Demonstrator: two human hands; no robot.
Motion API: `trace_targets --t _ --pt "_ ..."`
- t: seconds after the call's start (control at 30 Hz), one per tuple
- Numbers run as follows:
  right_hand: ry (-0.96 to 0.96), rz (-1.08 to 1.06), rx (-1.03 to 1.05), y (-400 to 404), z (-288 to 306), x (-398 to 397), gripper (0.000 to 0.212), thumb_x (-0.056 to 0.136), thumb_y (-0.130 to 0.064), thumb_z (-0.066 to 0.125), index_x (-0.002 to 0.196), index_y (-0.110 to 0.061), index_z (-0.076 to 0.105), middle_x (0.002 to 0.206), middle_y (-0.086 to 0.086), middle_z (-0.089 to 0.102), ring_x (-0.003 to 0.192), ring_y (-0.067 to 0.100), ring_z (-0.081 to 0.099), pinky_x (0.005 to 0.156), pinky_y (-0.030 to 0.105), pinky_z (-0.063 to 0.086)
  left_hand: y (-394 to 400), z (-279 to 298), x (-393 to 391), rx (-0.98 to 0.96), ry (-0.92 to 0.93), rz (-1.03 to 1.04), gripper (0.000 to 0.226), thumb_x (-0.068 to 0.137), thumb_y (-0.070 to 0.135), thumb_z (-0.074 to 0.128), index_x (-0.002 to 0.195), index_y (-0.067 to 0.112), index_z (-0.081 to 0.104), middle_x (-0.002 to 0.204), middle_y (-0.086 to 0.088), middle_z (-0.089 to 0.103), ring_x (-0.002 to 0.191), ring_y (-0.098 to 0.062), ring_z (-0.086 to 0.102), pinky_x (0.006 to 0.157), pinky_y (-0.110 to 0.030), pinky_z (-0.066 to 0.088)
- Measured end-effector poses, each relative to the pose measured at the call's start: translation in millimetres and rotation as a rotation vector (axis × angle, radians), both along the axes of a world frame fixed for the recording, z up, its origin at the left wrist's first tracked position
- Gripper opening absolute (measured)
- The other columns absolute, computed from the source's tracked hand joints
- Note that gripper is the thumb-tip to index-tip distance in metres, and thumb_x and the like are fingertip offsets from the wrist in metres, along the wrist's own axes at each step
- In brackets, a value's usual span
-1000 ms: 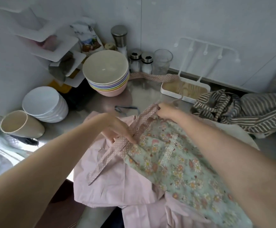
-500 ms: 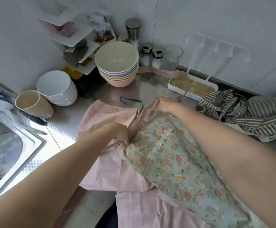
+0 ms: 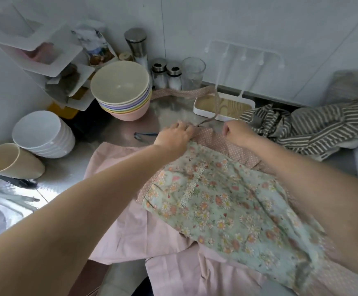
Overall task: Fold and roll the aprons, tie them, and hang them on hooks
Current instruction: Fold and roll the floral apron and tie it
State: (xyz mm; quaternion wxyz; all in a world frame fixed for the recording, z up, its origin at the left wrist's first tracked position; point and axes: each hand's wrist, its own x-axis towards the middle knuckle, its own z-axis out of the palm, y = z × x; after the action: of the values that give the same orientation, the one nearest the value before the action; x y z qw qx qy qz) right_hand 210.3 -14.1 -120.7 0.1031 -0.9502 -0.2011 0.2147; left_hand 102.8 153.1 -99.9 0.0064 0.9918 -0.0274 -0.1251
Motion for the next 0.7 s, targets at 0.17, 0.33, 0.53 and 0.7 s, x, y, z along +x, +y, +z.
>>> trace_targets --t 0.17,0.33,0.53,0.7 --pt "0.128 -0.011 -0.243 -55.1 5.4 -2.1 0.018 0.092 -0.011 0.046 0.083 -0.002 0.059 0.088 0.013 0.057 0.094 0.029 0.057 0.065 0.030 0.042 -35.2 -6.8 19.4 -0.094 0.513 -0.173 0.074 0.089 0.035 0.059 0.148 0.015 0.018 0.149 -0.007 0.033 0.132 -0.026 0.039 0.105 -0.036 0.037" --pt "0.377 -0.144 -0.270 -90.0 4.6 -6.4 0.045 0.086 -0.022 0.062 0.125 -0.005 0.051 0.127 0.008 0.050 0.105 0.023 0.050 0.071 0.026 0.038 -62.3 -10.2 39.6 0.044 0.660 -0.215 0.099 0.081 0.035 0.070 0.150 0.019 0.001 0.154 -0.007 0.024 0.135 -0.029 0.035 0.107 -0.042 0.037" --pt "0.367 -0.143 -0.256 -118.0 -5.7 -12.4 0.020 0.080 -0.012 0.071 0.098 -0.003 0.069 0.104 0.006 0.066 0.093 0.018 0.059 0.082 0.030 0.048 -112.9 -4.7 61.9 0.021 0.224 -0.458 0.071 0.089 0.008 0.058 0.147 0.012 0.018 0.143 -0.007 0.036 0.118 -0.028 0.051 0.087 -0.034 0.046" --pt "0.337 -0.207 -0.064 -134.0 -5.4 -16.2 0.022 0.085 0.001 0.057 0.106 -0.007 0.057 0.113 0.010 0.057 0.092 0.020 0.055 0.073 0.032 0.046 -151.4 -15.8 76.8 -0.019 0.307 -0.440 0.054 0.096 0.012 0.045 0.146 0.007 0.024 0.141 -0.011 0.043 0.120 -0.026 0.050 0.087 -0.027 0.041"
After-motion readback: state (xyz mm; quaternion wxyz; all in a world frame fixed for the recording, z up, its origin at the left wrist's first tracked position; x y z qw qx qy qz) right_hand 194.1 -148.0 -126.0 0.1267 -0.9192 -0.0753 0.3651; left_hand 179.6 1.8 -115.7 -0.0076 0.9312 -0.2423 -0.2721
